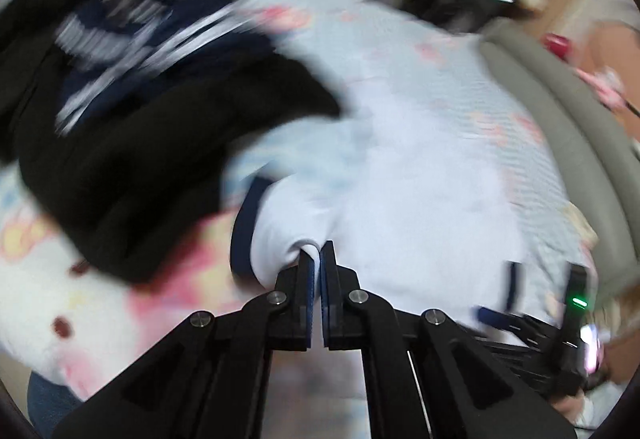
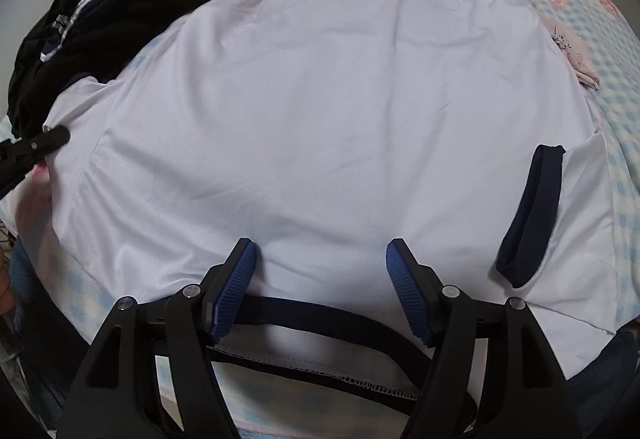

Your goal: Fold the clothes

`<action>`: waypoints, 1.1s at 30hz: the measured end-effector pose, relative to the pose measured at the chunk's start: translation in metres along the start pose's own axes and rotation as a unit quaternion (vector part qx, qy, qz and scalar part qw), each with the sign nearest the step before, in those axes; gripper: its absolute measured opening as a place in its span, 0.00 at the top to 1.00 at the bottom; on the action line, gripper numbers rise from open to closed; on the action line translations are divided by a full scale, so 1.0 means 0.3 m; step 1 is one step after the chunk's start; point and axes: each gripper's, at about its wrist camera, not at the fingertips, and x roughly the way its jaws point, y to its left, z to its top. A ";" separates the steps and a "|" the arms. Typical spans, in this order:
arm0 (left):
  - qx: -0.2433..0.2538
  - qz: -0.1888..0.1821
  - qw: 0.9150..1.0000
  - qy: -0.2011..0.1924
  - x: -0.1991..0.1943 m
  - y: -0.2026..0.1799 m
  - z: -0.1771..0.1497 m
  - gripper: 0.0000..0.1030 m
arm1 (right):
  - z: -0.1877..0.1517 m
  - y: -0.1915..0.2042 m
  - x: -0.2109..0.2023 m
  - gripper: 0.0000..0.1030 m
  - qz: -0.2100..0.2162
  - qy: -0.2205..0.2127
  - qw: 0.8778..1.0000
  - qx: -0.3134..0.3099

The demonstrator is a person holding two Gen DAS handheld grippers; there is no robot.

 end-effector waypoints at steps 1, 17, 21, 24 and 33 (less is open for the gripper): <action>0.026 -0.022 0.999 0.010 0.014 -0.065 0.000 0.97 | 0.002 -0.010 -0.011 0.33 0.005 -0.004 1.000 0.006; -0.029 -0.082 0.996 0.022 -0.056 0.026 -0.132 0.62 | 0.164 0.028 -0.110 0.33 0.082 -0.064 0.995 -0.006; -0.064 -0.029 0.997 0.034 -0.046 0.132 -0.145 0.62 | 0.189 0.271 -0.047 0.29 0.116 -0.051 0.989 -0.079; -0.071 -0.044 0.996 0.039 -0.027 0.144 -0.153 0.62 | 0.194 0.387 0.036 0.30 0.100 -0.024 0.985 -0.141; -0.008 -0.058 0.995 0.075 0.075 0.031 -0.201 0.62 | 0.215 0.175 -0.041 0.47 0.003 -0.086 0.995 -0.044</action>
